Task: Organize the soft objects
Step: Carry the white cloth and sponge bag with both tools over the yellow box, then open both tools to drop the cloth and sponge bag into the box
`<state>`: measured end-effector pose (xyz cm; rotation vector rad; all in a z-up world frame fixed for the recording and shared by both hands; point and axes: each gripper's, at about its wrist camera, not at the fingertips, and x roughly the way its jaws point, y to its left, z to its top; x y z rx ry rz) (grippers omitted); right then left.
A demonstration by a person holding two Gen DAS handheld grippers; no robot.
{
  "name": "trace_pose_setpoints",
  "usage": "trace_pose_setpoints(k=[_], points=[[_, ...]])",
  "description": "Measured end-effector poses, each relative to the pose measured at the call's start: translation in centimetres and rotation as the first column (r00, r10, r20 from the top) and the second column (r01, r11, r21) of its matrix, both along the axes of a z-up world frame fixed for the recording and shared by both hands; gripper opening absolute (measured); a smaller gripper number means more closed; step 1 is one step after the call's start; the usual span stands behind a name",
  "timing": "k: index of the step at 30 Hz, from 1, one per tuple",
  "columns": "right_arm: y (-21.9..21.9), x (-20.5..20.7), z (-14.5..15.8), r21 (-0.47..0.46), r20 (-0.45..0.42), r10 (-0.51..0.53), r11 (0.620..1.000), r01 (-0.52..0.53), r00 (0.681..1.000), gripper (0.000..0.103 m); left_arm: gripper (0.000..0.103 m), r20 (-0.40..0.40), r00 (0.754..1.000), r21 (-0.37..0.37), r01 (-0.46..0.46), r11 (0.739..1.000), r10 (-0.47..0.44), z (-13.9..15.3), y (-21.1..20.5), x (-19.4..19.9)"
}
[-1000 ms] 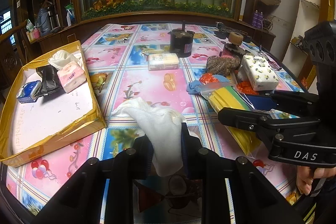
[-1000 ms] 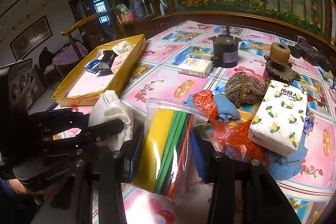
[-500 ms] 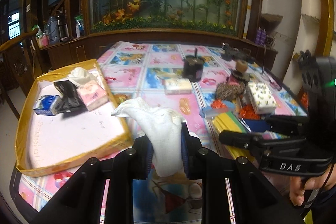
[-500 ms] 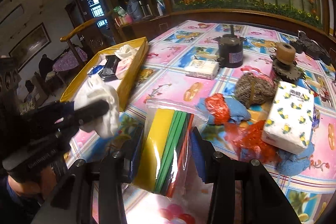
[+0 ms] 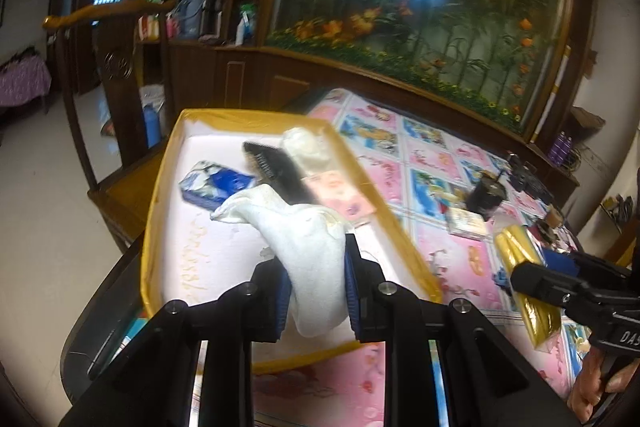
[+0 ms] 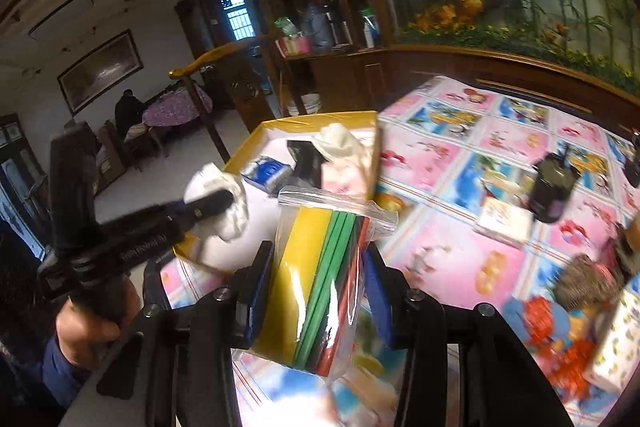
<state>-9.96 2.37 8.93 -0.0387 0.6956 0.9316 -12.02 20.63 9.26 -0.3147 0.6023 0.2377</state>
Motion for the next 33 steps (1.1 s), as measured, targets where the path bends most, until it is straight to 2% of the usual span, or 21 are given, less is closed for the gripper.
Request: trace_pose_setpoints(k=[4, 7, 14, 20, 23, 29, 33], points=[[5.2, 1.5, -0.8, -0.024, -0.044, 0.023, 0.999, -0.024, 0.999, 0.047, 0.022, -0.037, 0.999, -0.036, -0.019, 0.999, 0.018, -1.6, 1.8, 0.8], [8.1, 2.7, -1.9, -0.065, -0.061, 0.024, 0.998, -0.028, 0.998, 0.047, 0.022, -0.060, 0.998, -0.020, -0.035, 0.999, 0.034, -2.3, 2.4, 1.3], [11.4, 4.7, -4.8, -0.117, -0.124, 0.025, 0.992, -0.040, 0.992, 0.047, 0.023, -0.094, 0.995, -0.030, -0.030, 0.999, 0.028, -3.5, 3.1, 1.8], [11.5, 5.1, -6.6, -0.150, -0.126, 0.007, 0.988, -0.026, 0.992, 0.047, 0.028, -0.129, 0.992, -0.023, -0.012, 1.000, 0.009, -4.6, 2.7, 2.0], [11.4, 5.2, -7.1, -0.145, -0.143, 0.008, 0.989, -0.029, 0.990, 0.048, 0.037, -0.131, 0.991, -0.021, -0.010, 1.000, 0.007, -4.7, 2.6, 1.9], [11.2, 5.0, -6.9, -0.140, -0.134, 0.007, 0.990, -0.026, 0.991, 0.049, 0.045, -0.132, 0.991, 0.010, -0.029, 1.000, 0.030, -4.4, 2.3, 1.4], [10.8, 5.0, -6.7, -0.114, -0.158, 0.019, 0.993, -0.038, 0.987, 0.051, 0.057, -0.122, 0.991, 0.013, -0.045, 0.999, 0.047, -3.9, 2.6, 0.9]])
